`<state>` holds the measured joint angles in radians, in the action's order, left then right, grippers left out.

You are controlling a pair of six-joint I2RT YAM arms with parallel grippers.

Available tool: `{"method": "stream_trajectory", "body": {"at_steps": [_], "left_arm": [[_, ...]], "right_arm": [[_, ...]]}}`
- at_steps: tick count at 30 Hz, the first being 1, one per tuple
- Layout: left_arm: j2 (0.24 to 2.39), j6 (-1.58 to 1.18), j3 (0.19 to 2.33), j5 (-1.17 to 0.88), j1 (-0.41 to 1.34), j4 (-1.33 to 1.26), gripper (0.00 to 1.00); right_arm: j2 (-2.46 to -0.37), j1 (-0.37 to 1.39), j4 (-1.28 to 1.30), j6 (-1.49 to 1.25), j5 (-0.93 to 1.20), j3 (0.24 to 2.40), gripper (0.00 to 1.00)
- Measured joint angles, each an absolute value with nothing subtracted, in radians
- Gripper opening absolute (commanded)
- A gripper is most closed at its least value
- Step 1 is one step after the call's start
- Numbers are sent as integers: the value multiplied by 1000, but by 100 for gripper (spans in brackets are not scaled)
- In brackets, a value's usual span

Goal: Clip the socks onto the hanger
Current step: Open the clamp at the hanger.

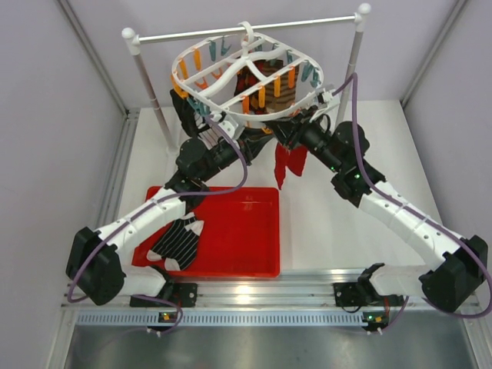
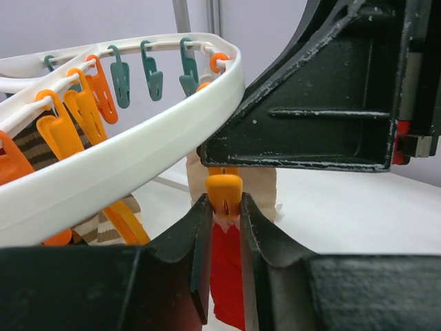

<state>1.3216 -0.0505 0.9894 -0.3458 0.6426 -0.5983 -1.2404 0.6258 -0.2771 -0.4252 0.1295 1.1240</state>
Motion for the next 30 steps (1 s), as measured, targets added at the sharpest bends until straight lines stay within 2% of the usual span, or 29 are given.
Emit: {"method": "stream_trajectory", "body": {"at_steps": [1,4,8,10,13,14,17,18,20,21,23,26,30], "left_arm": [[1320,-47,991,-340,646,-591,24],[1311,-29,999,-324,657,-572,41],[1296,-22,1001,-301,672,-556,44],[1295,-16,1002,-293,674,-551,45],[1295,-4,1005,-285,673,-540,40],[1295,-1,1008,-281,673,-536,33],[1295,2,1020,-275,673,-525,22],[1295,3,1021,-270,675,-522,14],[1295,5,1024,-268,674,-519,6],[1295,7,1026,-268,674,-517,4],[1295,7,1028,-268,674,-518,0],[1294,11,1030,-269,674,-519,0],[1294,9,1030,-273,674,-519,0]], "right_arm": [[-1240,627,-276,-422,129,1127,15],[-1241,628,-279,-421,118,1128,2],[-1241,627,-283,-429,107,1128,0],[-1240,627,-289,-435,110,1128,0],[-1240,627,-294,-451,118,1128,0],[-1240,627,-297,-457,123,1128,0],[-1240,627,-306,-471,131,1128,1],[-1240,627,-309,-473,131,1128,8],[-1239,625,-310,-479,137,1128,23],[-1239,625,-308,-484,146,1128,37],[-1239,621,-303,-480,152,1128,48],[-1236,596,-294,-480,177,1128,55],[-1219,558,-265,-475,223,1128,59]]}}
